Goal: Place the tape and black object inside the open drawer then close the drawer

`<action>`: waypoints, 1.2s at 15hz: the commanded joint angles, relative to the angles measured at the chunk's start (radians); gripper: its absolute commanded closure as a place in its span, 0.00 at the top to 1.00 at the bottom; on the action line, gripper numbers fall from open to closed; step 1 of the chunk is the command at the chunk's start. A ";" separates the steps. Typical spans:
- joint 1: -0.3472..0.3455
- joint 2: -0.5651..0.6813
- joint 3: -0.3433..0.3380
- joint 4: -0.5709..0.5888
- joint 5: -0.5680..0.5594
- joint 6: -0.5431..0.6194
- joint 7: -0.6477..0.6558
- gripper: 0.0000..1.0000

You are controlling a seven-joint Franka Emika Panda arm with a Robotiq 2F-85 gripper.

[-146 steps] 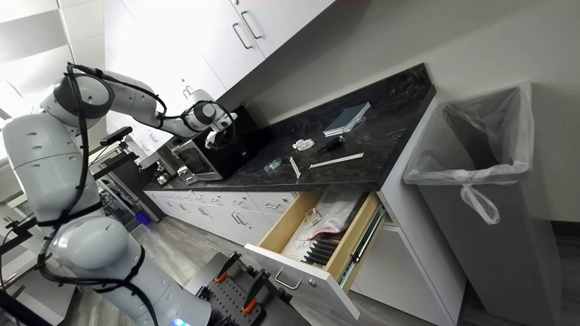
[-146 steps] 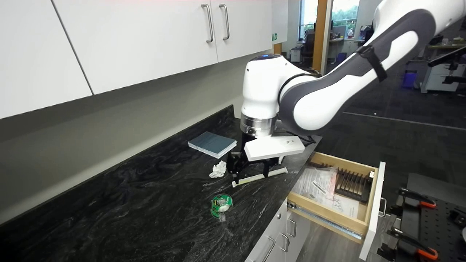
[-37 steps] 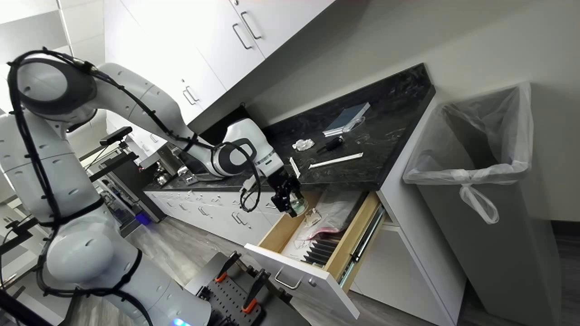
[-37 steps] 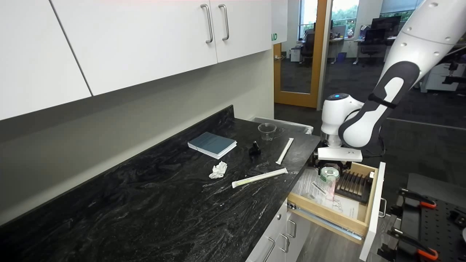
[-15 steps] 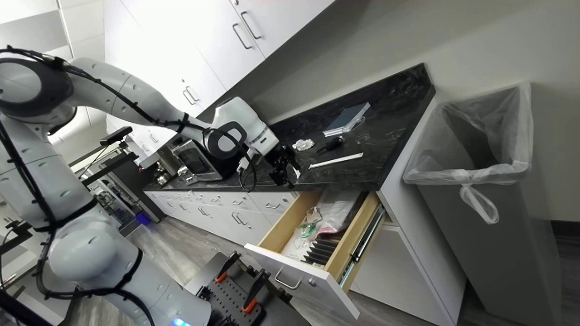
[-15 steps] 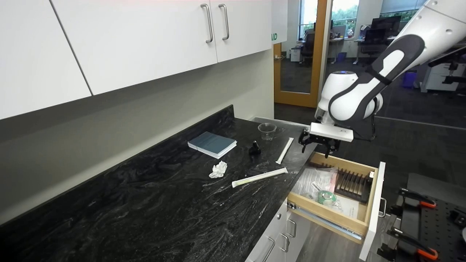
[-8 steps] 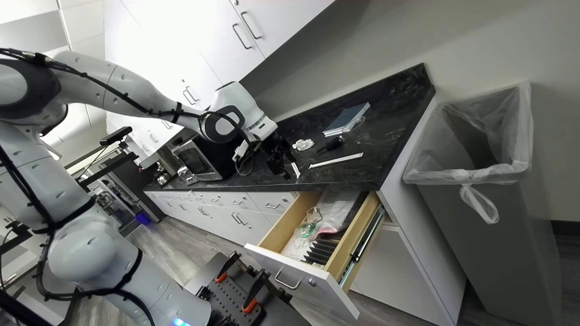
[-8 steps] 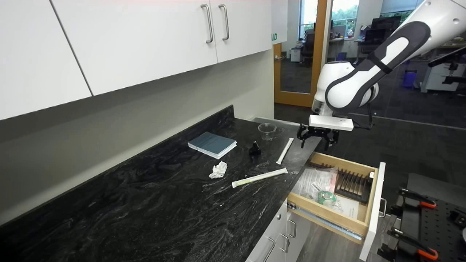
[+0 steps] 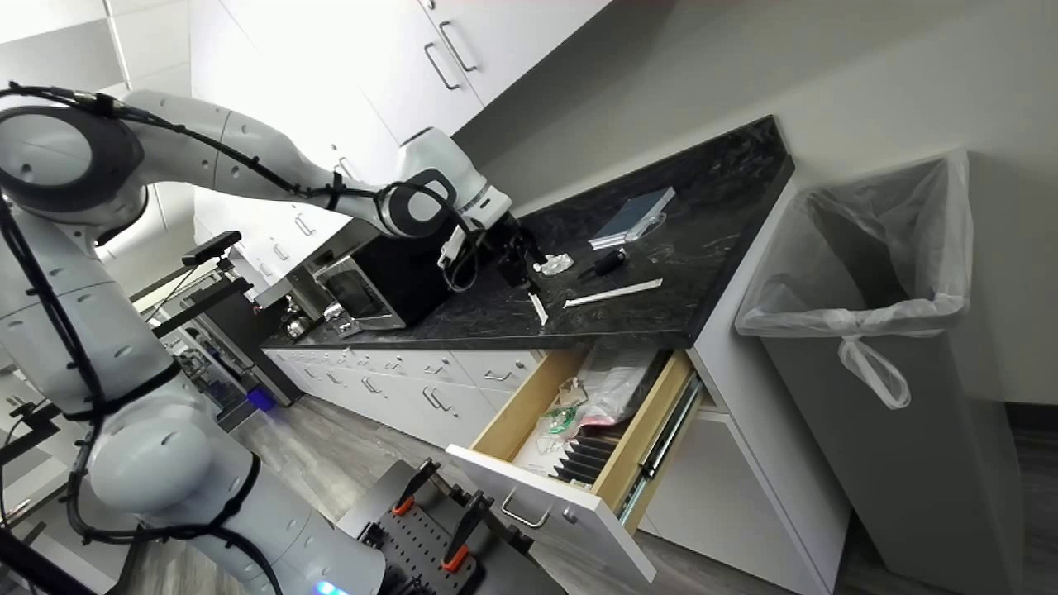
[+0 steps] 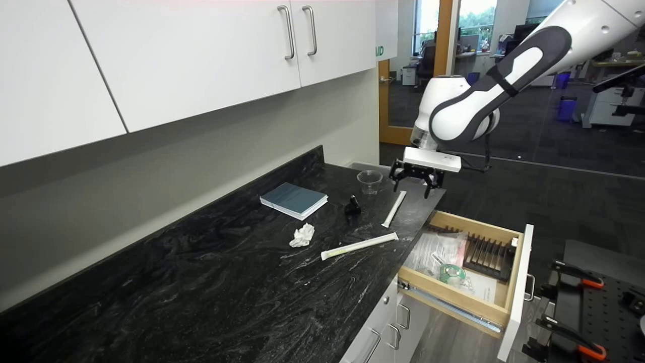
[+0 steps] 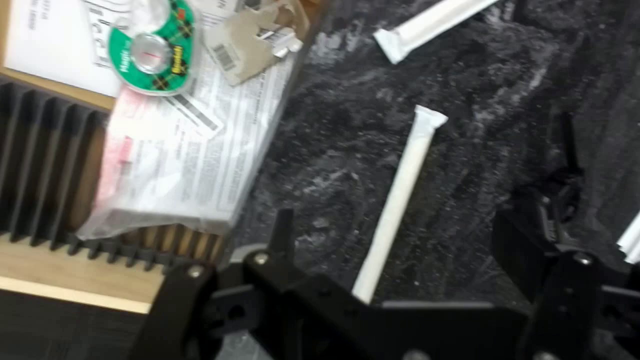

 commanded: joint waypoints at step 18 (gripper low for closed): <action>-0.001 0.625 0.001 0.932 -0.071 -0.352 -0.031 1.00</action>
